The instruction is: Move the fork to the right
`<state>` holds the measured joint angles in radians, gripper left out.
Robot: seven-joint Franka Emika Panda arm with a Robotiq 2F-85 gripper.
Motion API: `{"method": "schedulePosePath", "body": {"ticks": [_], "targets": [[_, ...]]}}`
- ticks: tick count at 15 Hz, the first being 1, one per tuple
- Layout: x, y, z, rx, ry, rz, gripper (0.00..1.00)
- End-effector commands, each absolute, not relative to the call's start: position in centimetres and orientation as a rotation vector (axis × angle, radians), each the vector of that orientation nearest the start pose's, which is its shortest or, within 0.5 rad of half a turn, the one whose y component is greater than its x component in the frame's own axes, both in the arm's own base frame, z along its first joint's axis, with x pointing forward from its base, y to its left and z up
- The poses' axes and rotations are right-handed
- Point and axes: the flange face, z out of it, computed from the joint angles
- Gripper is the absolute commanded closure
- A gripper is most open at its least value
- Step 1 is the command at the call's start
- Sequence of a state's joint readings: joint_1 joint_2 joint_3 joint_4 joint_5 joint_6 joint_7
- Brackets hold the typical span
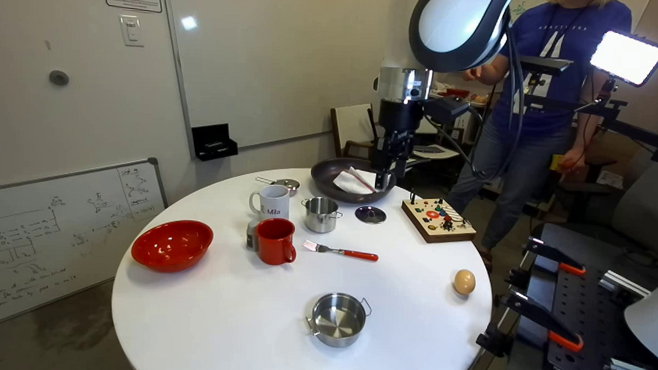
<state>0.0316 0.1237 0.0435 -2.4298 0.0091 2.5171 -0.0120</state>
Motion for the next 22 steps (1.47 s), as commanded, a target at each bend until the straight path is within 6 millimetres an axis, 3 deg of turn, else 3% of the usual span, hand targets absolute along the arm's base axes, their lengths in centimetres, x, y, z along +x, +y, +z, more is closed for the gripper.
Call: {"method": "schedulePosePath", "body": {"ticks": [1,7,11,12,14,15,17,22], "targets": [[51.3,2.9,23.1,-3.12,-0.097,0.103,0.0],[53.5,3.1,18.0,-3.1,-0.141,0.238,0.0],[55.3,1.9,12.1,-3.05,-0.099,0.449,0.0],[53.4,2.6,15.1,-3.095,-0.101,0.344,0.0],[54.2,2.0,12.6,-3.078,-0.089,0.419,0.0],[51.3,2.0,14.8,-3.093,-0.007,0.277,0.0],[51.8,2.2,15.2,-3.106,-0.004,0.225,0.0],[53.4,1.9,15.1,-3.106,-0.013,0.317,0.0]]}}
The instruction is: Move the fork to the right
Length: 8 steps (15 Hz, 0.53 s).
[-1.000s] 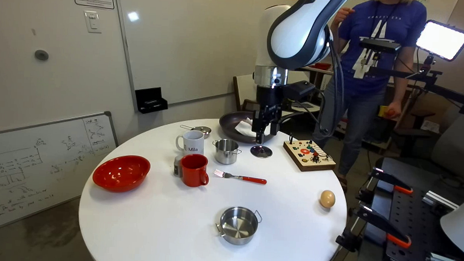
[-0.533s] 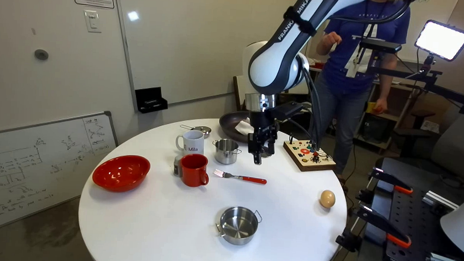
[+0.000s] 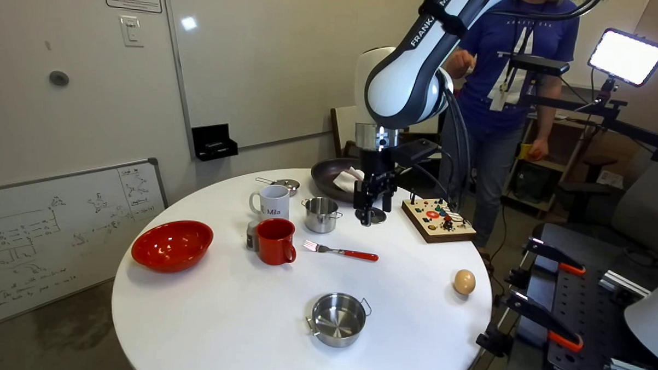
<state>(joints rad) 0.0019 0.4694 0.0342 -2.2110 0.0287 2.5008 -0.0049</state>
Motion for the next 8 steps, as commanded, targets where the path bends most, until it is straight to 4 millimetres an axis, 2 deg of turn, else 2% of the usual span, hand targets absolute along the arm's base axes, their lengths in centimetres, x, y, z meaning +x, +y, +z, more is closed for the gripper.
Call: {"method": "schedulePosePath", "body": {"ticks": [1,8], "targets": [[53.7,1.9,14.9,-3.1,-0.033,0.326,0.0],[56.5,1.4,11.7,-3.086,-0.051,0.446,0.0]]}}
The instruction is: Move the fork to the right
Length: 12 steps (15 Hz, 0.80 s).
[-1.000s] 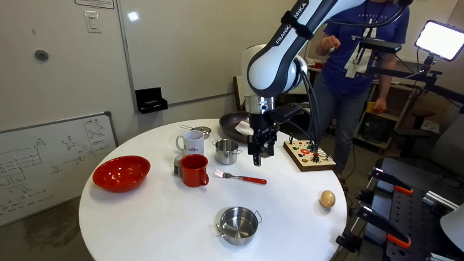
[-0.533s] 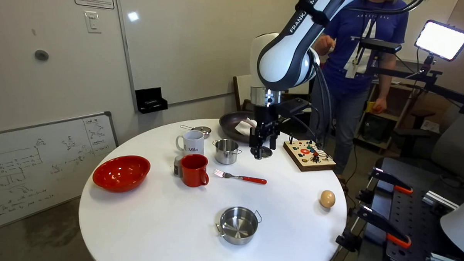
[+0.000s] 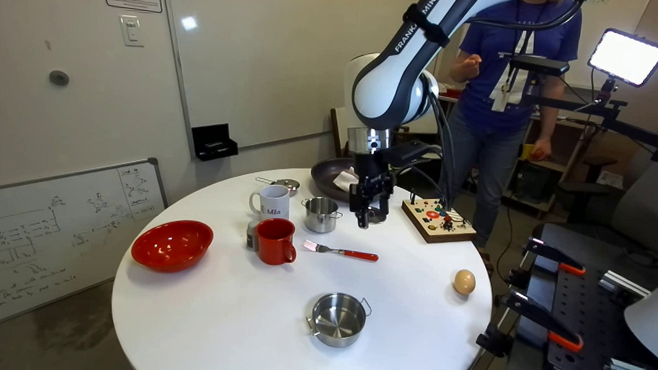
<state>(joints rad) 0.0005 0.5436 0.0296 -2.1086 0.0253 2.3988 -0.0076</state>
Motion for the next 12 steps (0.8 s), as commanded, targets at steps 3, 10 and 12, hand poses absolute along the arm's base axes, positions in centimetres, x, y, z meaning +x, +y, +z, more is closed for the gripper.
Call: {"method": "schedulePosePath", "body": {"ticks": [3,10,12], "targets": [[57.8,1.1,10.2,-3.084,-0.072,0.471,0.0],[58.7,1.3,4.6,-3.096,-0.143,0.6,0.0],[58.8,1.6,3.4,-3.1,-0.16,0.631,0.0]]}}
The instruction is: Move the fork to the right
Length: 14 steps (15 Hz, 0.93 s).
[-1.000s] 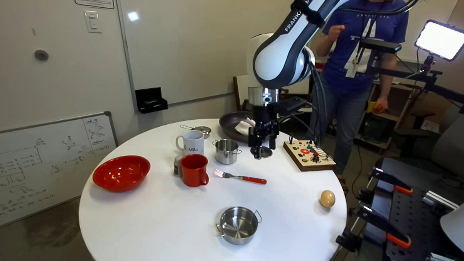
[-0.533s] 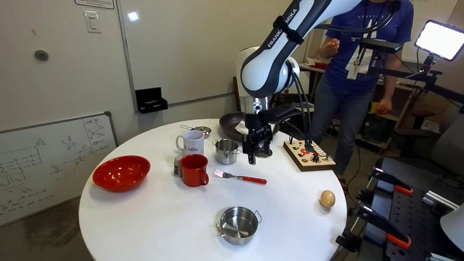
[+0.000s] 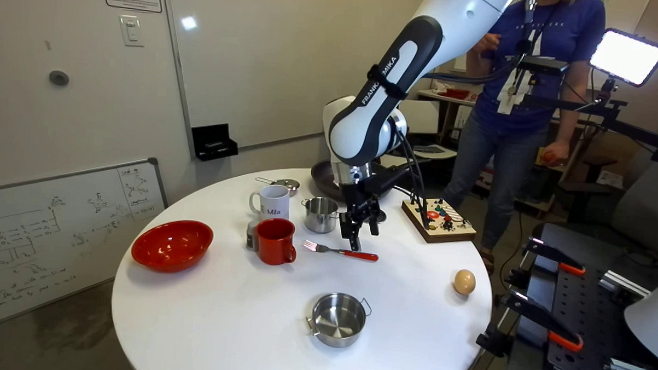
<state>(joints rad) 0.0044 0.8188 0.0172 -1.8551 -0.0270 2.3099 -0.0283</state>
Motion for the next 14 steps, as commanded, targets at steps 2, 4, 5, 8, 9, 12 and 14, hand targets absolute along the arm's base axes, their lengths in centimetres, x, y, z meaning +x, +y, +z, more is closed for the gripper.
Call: {"method": "schedulePosePath", "body": {"ticks": [2,4,5,8,9,12,14], "targets": [[58.9,1.8,2.7,-3.103,-0.18,0.649,0.0],[59.1,2.0,2.3,-3.106,-0.192,0.657,0.0],[59.3,2.1,2.1,-3.107,-0.197,0.661,0.0],[59.6,2.4,1.8,-3.115,-0.207,0.682,0.0],[59.7,2.4,1.7,-3.121,-0.208,0.688,0.0],[59.9,2.3,1.3,-3.12,-0.231,0.716,0.0],[60.1,2.1,0.8,-3.104,-0.241,0.739,0.0]]}}
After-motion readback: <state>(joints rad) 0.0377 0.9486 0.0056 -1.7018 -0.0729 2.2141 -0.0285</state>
